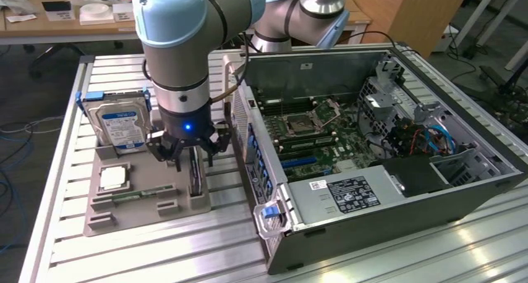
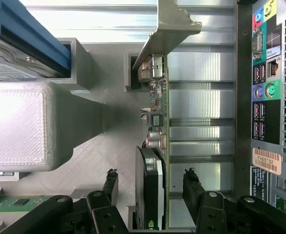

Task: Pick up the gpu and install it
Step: 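Pick up the gpu and move the gpu toward the slot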

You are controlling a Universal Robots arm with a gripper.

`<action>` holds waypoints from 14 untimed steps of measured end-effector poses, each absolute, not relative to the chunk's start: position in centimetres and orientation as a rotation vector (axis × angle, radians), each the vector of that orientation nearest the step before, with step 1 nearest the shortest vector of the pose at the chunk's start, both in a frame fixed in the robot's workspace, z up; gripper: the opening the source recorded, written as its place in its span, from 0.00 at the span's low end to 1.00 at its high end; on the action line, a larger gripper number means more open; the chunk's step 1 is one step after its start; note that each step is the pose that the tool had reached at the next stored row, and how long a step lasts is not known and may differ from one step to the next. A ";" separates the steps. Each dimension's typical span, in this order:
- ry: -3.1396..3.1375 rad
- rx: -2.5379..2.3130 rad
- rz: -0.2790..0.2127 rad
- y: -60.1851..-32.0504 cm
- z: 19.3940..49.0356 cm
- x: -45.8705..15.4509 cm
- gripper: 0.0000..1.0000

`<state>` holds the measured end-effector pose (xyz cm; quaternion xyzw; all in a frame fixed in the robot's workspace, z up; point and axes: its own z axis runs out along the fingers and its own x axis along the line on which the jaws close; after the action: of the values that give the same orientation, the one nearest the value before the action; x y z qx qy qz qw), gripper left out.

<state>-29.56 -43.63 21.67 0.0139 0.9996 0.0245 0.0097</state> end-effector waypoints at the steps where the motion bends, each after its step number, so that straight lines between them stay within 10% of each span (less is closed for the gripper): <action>1: 3.121 0.043 0.076 -43.6 21.7 -29.6 0.65; 7: 3.121 0.043 0.076 -43.6 21.7 -29.6 0.64; 14: 3.121 0.043 0.076 -43.6 21.7 -29.6 0.33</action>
<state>-29.57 -43.63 21.68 0.0139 0.9996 0.0244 0.0096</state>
